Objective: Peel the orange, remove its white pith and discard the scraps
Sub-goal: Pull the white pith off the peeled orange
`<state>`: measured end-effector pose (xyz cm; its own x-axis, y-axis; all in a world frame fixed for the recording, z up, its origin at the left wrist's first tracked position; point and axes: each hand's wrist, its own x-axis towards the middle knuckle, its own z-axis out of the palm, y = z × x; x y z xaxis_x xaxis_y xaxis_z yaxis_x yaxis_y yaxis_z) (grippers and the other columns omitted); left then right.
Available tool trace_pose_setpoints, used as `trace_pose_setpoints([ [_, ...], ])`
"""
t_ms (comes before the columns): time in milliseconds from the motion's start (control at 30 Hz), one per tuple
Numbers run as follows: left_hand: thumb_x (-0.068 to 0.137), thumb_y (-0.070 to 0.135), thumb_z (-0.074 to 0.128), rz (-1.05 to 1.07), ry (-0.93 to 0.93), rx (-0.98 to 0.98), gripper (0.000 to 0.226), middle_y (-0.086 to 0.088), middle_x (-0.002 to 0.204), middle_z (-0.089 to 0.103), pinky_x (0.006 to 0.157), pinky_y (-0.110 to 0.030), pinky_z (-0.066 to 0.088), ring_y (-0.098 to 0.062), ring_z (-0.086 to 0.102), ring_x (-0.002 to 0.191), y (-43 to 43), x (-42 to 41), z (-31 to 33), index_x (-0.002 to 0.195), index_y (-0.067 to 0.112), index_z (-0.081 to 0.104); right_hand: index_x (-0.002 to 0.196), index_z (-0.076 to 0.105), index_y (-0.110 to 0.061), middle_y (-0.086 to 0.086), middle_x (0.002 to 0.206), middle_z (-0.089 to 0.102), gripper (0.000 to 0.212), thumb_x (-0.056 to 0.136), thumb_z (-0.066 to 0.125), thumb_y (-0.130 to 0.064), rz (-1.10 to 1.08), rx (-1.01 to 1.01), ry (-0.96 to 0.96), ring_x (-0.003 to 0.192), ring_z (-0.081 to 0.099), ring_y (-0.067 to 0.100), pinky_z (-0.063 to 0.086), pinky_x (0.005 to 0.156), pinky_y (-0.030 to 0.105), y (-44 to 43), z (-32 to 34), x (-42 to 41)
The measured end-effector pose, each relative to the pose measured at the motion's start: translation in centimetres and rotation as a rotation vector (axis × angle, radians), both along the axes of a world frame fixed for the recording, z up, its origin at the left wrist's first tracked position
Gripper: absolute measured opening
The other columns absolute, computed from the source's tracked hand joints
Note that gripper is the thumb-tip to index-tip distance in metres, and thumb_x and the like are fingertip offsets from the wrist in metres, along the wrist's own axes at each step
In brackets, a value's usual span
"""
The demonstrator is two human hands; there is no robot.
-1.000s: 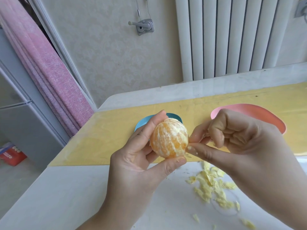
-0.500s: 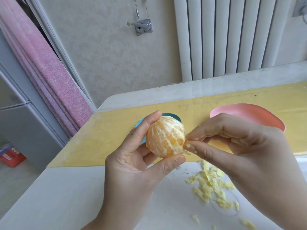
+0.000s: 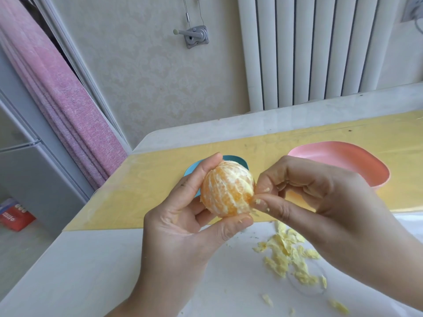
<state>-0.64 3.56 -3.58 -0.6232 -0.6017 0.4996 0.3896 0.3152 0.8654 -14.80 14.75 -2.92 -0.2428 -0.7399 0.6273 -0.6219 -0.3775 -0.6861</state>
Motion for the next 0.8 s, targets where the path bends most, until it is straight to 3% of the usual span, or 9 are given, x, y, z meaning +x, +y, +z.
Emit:
trace_pose_setpoints([
  [133,0.047,0.029,0.090,0.011,-0.004,0.023,0.067,-0.001,0.112,0.070,0.078,-0.024,0.055,-0.016,0.070,0.092,-0.1,0.0,0.0,0.111,0.034,0.071,0.084,0.060,-0.035,-0.015,0.077,0.061,0.009,0.086,0.056,-0.043,-0.019,0.021,0.050,0.077,0.060,0.012,0.042,0.066,0.012,-0.2,-0.6,0.2],
  [267,0.039,0.009,0.088,0.001,-0.029,0.065,0.074,0.004,0.098,0.074,0.072,-0.020,0.054,-0.012,0.071,0.083,-0.1,-0.1,0.2,0.106,0.033,0.072,0.084,0.060,-0.035,-0.014,0.078,0.062,0.009,0.085,0.058,-0.044,0.012,0.022,0.003,0.077,0.060,0.014,0.043,0.067,0.014,-0.1,-0.8,0.2],
  [433,0.040,0.034,0.095,-0.148,-0.100,0.333,0.076,-0.007,0.113,0.070,0.080,-0.027,0.055,-0.024,0.067,0.104,-1.0,-0.2,0.4,0.112,0.024,0.070,0.070,0.060,-0.023,-0.007,0.087,0.060,0.017,0.075,0.072,-0.035,-0.046,-0.094,-0.036,0.081,0.059,0.021,0.049,0.071,0.028,-0.2,-0.2,-1.0],
  [533,0.048,0.029,0.093,-0.272,-0.120,0.542,0.075,-0.020,0.117,0.066,0.077,-0.029,0.056,-0.039,0.062,0.110,-1.3,-0.1,0.2,0.115,0.009,0.066,0.066,0.055,-0.019,-0.010,0.083,0.065,0.024,0.070,0.079,-0.021,-0.139,-0.088,0.036,0.076,0.064,0.014,0.051,0.070,0.021,-0.2,0.1,-1.6],
  [667,0.056,0.034,0.089,-0.367,-0.136,0.614,0.057,-0.018,0.113,0.068,0.074,-0.027,0.057,-0.037,0.067,0.101,-1.2,-0.1,0.5,0.104,0.008,0.073,0.085,0.068,-0.026,-0.018,0.077,0.068,0.008,0.079,0.073,-0.026,-0.175,-0.066,0.214,0.073,0.065,-0.002,0.049,0.067,0.011,0.1,0.2,-1.8],
  [800,0.053,0.039,0.090,-0.369,-0.175,0.624,0.057,-0.017,0.106,0.070,0.069,-0.027,0.057,-0.032,0.071,0.089,-1.1,-0.1,0.7,0.099,0.010,0.075,0.095,0.074,-0.021,-0.014,0.087,0.068,0.014,0.088,0.064,-0.026,-0.196,-0.094,0.366,0.077,0.061,-0.004,0.045,0.069,0.008,0.2,0.6,-1.9],
])
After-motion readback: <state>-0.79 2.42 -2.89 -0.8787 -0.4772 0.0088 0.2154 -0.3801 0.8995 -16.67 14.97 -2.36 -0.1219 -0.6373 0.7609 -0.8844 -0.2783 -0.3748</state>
